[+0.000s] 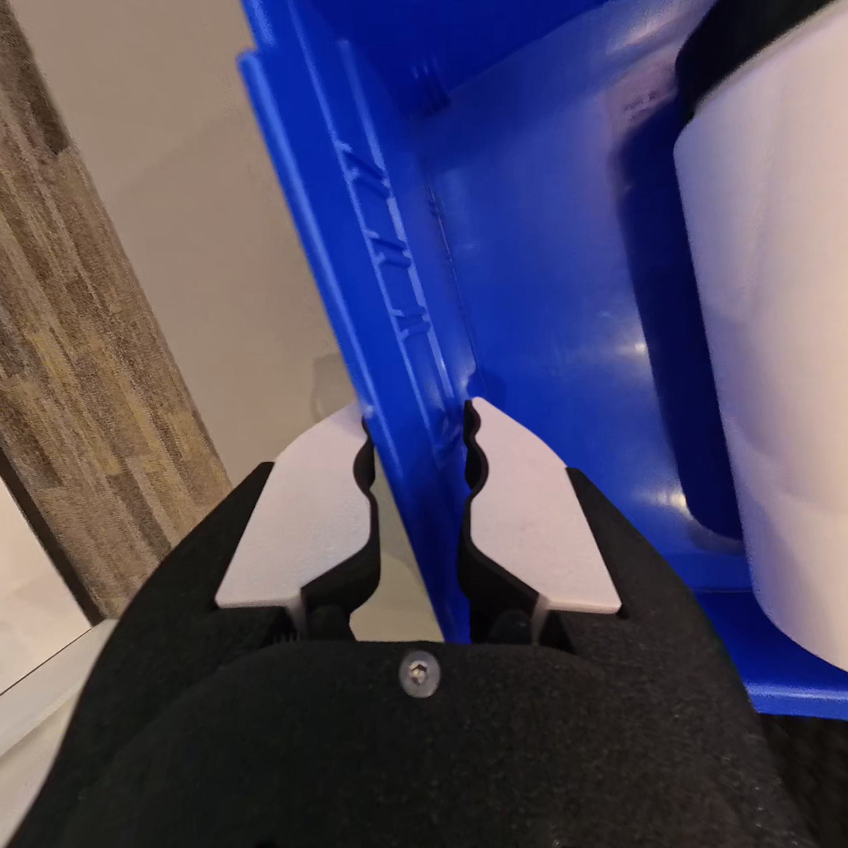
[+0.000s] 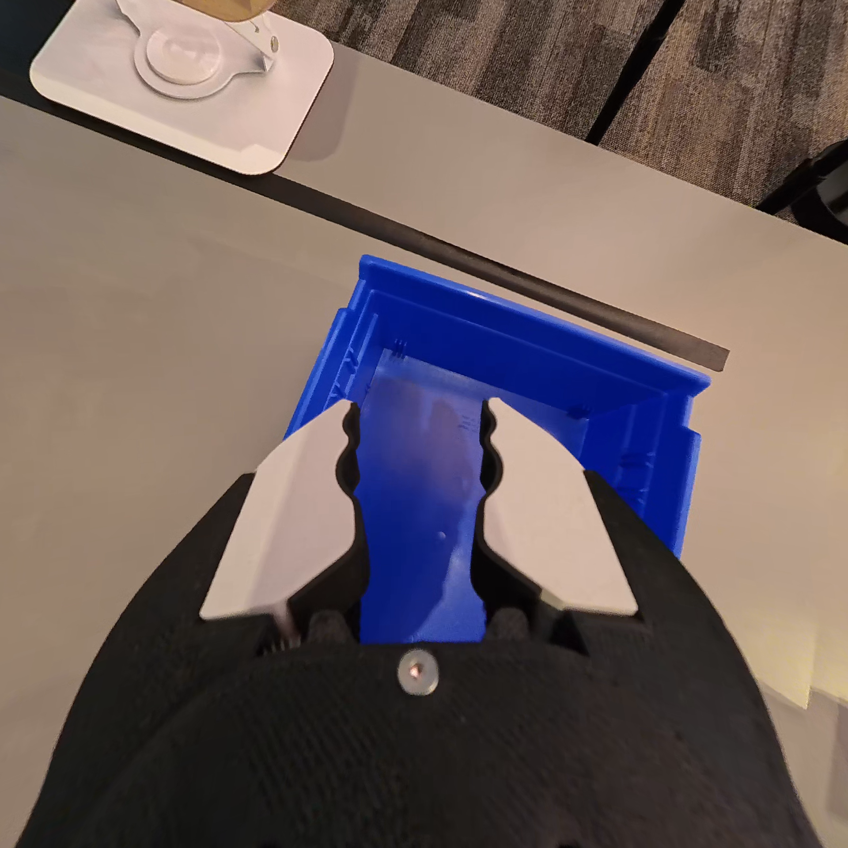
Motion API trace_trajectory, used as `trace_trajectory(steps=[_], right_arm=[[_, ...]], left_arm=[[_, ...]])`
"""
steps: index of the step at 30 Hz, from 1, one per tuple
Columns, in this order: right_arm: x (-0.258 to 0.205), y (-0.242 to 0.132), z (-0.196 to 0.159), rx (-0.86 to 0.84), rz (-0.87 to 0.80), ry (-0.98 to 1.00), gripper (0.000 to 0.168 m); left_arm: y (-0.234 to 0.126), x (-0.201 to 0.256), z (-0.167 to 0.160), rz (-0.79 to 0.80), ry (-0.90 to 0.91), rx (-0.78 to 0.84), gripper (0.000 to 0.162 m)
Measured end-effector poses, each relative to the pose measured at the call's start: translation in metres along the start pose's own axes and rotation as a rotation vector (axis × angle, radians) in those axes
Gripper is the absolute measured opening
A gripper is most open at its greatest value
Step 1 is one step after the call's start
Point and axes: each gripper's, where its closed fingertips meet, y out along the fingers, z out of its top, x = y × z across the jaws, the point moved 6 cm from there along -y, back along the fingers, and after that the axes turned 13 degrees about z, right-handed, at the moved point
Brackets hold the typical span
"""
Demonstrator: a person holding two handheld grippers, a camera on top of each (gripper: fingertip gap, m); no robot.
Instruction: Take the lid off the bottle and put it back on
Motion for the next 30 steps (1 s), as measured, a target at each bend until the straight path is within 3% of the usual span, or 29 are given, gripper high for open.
trace_trajectory(steps=[6, 8, 11, 13, 16, 19, 22, 30], right_arm=[[0.001, 0.0, -0.001, -0.011, 0.003, 0.008, 0.053], [0.001, 0.002, -0.003, -0.026, 0.009, 0.012, 0.053], [0.0, 0.006, -0.005, -0.051, 0.014, 0.013, 0.053], [-0.002, 0.007, -0.006, -0.064, 0.016, 0.009, 0.054], [-0.004, 0.009, -0.006, -0.079, 0.018, 0.003, 0.053], [-0.006, 0.012, -0.007, -0.096, 0.023, 0.0, 0.054], [-0.007, 0.016, -0.009, -0.121, 0.026, -0.002, 0.053], [-0.016, 0.028, -0.012, -0.193, 0.029, -0.038, 0.053]], left_arm=[[-0.051, -0.009, 0.02, -0.028, -0.152, 0.254, 0.041], [-0.074, 0.002, 0.03, -0.144, -0.23, 0.345, 0.053], [-0.099, 0.038, 0.049, -0.47, -0.319, 0.412, 0.068], [-0.095, 0.059, 0.058, -0.531, -0.313, 0.381, 0.066], [-0.069, 0.078, 0.062, -0.39, -0.228, 0.261, 0.074], [-0.05, 0.1, 0.06, -0.44, -0.188, 0.12, 0.085], [-0.033, 0.105, 0.055, -0.362, -0.135, 0.03, 0.091], [-0.033, 0.09, 0.058, -0.368, -0.15, 0.006, 0.078]])
